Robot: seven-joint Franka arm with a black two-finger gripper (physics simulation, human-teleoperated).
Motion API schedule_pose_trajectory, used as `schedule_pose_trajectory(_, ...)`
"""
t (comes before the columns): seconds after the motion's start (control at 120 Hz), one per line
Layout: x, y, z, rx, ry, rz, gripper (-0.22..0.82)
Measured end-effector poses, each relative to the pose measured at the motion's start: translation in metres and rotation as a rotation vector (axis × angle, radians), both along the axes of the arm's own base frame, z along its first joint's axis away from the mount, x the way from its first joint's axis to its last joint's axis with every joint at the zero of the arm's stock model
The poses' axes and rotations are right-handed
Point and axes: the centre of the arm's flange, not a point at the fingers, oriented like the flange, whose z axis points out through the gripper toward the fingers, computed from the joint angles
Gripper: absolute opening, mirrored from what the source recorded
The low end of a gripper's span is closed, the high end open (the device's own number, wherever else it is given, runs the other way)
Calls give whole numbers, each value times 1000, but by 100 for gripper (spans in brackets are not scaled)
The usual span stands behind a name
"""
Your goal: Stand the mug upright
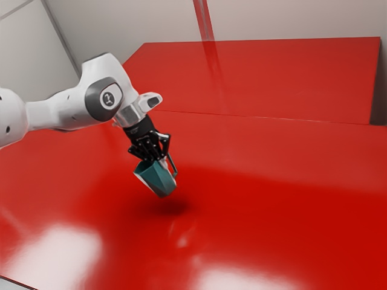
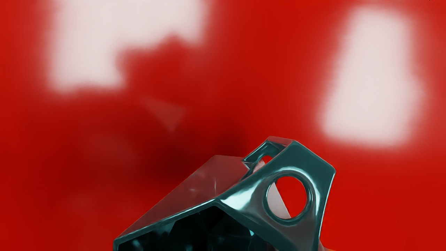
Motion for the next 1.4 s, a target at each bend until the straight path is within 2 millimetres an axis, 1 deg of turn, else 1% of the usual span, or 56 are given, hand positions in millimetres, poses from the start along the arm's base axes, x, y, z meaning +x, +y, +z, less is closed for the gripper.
schedule_pose_trajectory(0.2, -1, 15, -1, 193, -61, -64, -18)
schedule_pose_trajectory(0.358, -3, 18, -4, 260, -94, -84, -18)
schedule_pose_trajectory(0.567, -3, 18, -25, 274, -88, -78, -18)
schedule_pose_trajectory(0.767, -9, 19, -46, 274, -53, -64, -18)
schedule_pose_trajectory(1.067, -7, 19, -73, 275, -4, -52, -18)
schedule_pose_trajectory(1.175, -7, 19, -79, 275, 5, -48, -18)
schedule_pose_trajectory(1.292, -6, 19, -81, 275, 7, -43, -18)
schedule_pose_trajectory(1.308, -6, 19, -81, 275, 7, -43, -16)
schedule_pose_trajectory(1.4, -6, 19, -78, 271, 6, -41, 5)
